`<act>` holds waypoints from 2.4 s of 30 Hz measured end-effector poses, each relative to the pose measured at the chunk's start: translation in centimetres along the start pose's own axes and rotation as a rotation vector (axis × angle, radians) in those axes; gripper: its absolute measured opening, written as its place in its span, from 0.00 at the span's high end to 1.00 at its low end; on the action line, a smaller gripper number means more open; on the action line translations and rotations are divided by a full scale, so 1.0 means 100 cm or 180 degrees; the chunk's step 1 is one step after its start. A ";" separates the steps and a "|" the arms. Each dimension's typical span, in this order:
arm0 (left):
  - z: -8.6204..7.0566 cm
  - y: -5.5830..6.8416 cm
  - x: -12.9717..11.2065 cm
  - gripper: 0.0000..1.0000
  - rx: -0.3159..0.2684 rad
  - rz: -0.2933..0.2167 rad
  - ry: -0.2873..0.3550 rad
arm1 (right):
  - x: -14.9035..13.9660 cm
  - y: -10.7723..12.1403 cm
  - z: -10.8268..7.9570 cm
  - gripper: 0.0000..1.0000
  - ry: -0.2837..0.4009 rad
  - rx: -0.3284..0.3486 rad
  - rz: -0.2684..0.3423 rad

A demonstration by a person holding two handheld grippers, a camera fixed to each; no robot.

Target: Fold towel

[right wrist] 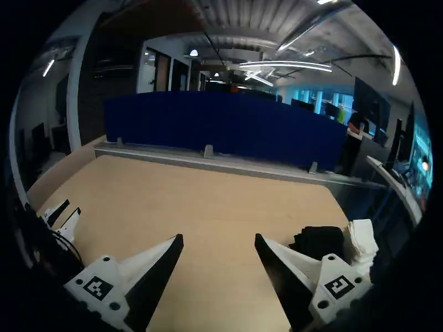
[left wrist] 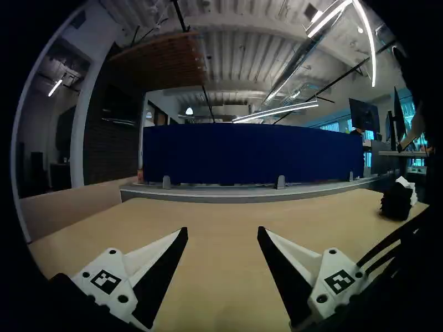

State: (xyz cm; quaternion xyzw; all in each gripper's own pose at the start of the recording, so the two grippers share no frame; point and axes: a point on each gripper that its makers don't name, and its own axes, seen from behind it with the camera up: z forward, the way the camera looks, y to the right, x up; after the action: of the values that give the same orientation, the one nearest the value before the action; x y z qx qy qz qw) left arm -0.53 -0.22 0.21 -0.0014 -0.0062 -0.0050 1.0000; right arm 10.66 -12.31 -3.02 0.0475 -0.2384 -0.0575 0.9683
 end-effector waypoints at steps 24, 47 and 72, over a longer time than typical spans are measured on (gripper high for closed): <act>-0.004 0.002 0.003 0.06 0.0019 0.0029 0.0039 | 0.034 0.042 -0.021 0.00 0.0502 -0.0001 0.0227; -0.003 0.003 0.003 0.06 0.0020 0.0030 0.0039 | 0.035 0.125 -0.009 0.00 0.1282 -0.0166 0.0483; -0.002 0.003 0.003 0.06 0.0020 0.0030 0.0039 | -0.085 0.136 0.066 0.00 0.1443 -0.0344 0.0539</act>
State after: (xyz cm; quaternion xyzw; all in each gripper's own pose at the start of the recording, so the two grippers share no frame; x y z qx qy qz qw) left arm -0.21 0.05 -0.01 0.0017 0.0000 -0.0002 1.0000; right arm 1.27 1.88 0.54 -0.0128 -0.0147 0.0233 0.9995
